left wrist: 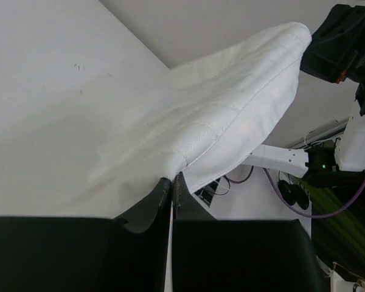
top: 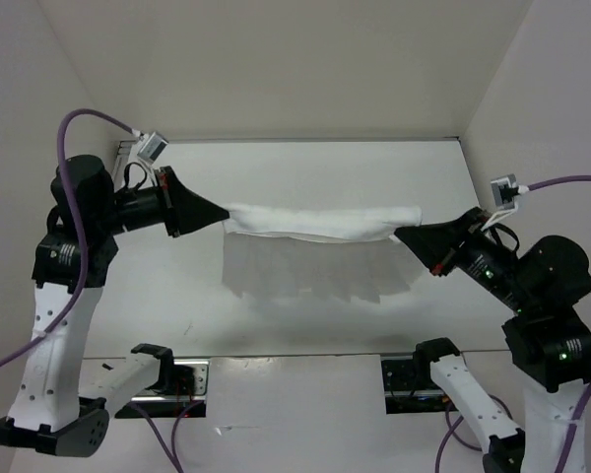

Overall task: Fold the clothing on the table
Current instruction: Fold the skirt

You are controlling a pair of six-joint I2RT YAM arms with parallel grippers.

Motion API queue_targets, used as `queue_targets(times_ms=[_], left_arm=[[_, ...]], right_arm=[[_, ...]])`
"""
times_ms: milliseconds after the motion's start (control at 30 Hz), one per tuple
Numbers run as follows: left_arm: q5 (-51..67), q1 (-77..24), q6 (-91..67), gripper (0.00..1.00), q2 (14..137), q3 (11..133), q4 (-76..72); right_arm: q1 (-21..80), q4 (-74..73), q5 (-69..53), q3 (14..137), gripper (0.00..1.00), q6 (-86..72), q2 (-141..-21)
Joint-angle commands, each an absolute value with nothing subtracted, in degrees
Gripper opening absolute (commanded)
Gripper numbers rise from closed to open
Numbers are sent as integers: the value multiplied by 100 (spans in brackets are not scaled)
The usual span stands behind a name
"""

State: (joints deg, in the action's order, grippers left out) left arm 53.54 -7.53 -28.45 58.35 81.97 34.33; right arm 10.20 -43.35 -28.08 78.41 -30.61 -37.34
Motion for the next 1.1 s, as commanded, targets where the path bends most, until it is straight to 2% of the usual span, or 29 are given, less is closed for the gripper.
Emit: queue_targets(times_ms=[0, 167, 267, 433, 500, 600, 700, 767, 800, 900, 933, 967, 1000, 1067], left_arm=[[5292, -686, -3050, 0, 5853, 8174, 3103], [4353, -686, -2910, 0, 6948, 7692, 3384], [4140, -686, -2909, 0, 7896, 7532, 3156], [3946, -633, -2733, 0, 9576, 8637, 3163], [3998, -554, -2681, 0, 9956, 9699, 3400], [3999, -413, -2681, 0, 10458, 11176, 3752], [4051, -229, -2733, 0, 10591, 12073, 3893], [4131, -88, -2795, 0, 10591, 12146, 3894], [4131, -88, -2795, 0, 10434, 12077, 3894], [4131, -88, -2795, 0, 9926, 10833, 3579], [4131, -157, -2795, 0, 9758, 10332, 3429], [4018, -228, -2795, 0, 9625, 9335, 3202], [4017, -229, -2856, 0, 9407, 8855, 3112], [4017, -281, -2926, 0, 9238, 7959, 2893]], right_arm=[[1133, -4141, -3155, 7571, 0, -3277, -4034], [1310, -3272, -3260, 6270, 0, -3551, -4788], [1039, -2989, -3488, 6108, 0, -3332, -5737], [669, -3093, -3437, 7213, 0, -2586, -7723], [485, -3094, -3437, 8066, 0, -2531, -8241], [291, -3041, -3437, 9024, 0, -2531, -8463], [229, -2918, -3323, 9579, 0, -2470, -8464], [229, -2865, -3252, 9642, 0, -2400, -8386], [229, -2865, -3322, 9546, 0, -2399, -8333], [229, -2865, -3506, 8844, 0, -2452, -8157], [281, -2865, -3559, 8224, 0, -2548, -8078], [281, -2865, -3629, 7878, 0, -2601, -7912], [377, -2944, -3630, 7179, 0, -2697, -7841], [614, -3223, -3630, 6533, 0, -2768, -7648]])
